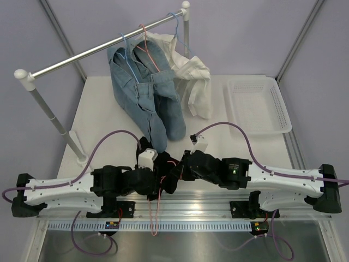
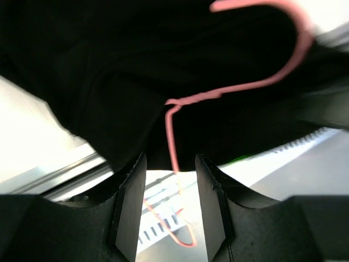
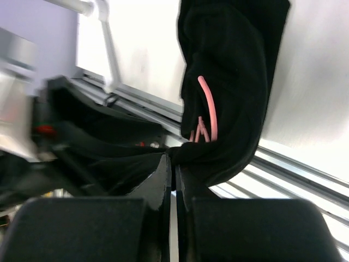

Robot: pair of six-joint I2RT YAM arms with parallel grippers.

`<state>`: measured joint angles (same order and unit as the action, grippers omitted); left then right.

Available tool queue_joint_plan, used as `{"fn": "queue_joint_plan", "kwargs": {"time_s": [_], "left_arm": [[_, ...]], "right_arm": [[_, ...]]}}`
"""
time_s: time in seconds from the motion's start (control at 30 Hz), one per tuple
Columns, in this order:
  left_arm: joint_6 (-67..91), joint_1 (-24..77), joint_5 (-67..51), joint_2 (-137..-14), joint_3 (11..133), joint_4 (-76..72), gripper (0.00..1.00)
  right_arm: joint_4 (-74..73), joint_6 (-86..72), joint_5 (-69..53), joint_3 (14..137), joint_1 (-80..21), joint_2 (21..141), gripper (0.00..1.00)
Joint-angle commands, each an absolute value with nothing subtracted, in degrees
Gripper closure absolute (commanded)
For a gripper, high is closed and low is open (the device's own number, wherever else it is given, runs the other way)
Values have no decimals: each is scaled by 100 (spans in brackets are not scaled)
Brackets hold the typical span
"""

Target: Remove the skirt from the hanger

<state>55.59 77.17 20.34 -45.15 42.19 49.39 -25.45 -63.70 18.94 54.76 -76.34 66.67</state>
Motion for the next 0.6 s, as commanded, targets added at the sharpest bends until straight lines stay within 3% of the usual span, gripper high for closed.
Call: {"fn": "queue_joint_plan", "kwargs": {"time_s": [0.0, 0.57], "left_arm": [[6370, 8287, 3225, -4745, 4386, 5186, 56], [6741, 8745, 3630, -5748, 3859, 4114, 58]], "right_arm": [[-2277, -6556, 2127, 5450, -7629, 6224, 100], [-1986, -6574, 1934, 5159, -7638, 5924, 100]]}}
